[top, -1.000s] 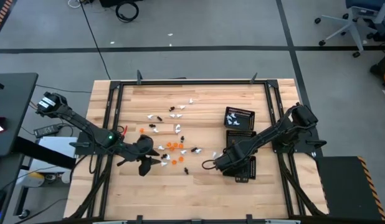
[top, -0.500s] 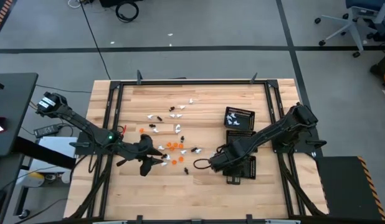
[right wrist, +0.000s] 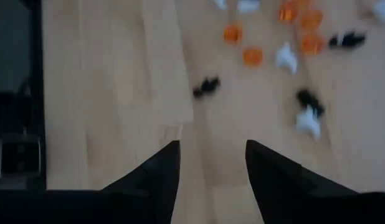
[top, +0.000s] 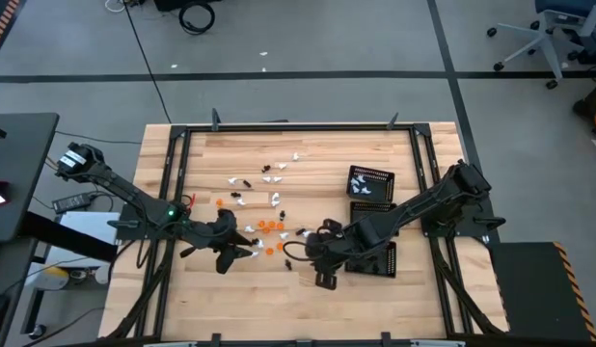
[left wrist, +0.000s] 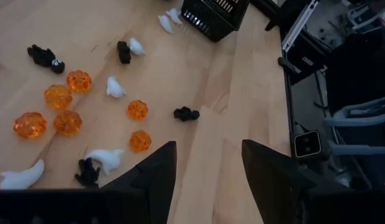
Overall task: Sort Halloween decoration
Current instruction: Put the orange pumpkin toy into the center black bin
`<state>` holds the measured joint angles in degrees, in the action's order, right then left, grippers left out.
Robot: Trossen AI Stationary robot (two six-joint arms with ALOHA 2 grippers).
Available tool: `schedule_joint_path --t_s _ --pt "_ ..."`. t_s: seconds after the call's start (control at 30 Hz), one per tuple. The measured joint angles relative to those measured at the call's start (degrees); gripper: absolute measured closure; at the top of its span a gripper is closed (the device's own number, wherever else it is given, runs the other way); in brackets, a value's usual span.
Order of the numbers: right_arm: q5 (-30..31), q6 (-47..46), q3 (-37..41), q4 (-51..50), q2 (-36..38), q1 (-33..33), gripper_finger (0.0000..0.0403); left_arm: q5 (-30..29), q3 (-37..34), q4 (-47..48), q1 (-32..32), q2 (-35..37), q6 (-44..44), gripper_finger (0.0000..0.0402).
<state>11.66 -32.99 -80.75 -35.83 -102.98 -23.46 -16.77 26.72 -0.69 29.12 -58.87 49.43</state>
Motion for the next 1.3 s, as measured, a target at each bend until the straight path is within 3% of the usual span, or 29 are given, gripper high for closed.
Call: schedule_joint_path --t_s 0.47,0.87,1.3 --pt "2.2 4.9 0.3 7.8 -0.8 3.9 0.0217 4.6 0.0 1.1 -0.1 1.9 -0.7 0.0209" --pt "0.4 6.3 0.3 17.3 -8.7 6.3 0.0217 1.4 0.0 16.4 -0.1 13.5 -1.1 0.0209" --pt "-4.2 12.4 0.3 22.7 -16.0 11.1 0.0195 -0.4 0.0 20.1 -0.2 13.4 -4.2 0.0209"
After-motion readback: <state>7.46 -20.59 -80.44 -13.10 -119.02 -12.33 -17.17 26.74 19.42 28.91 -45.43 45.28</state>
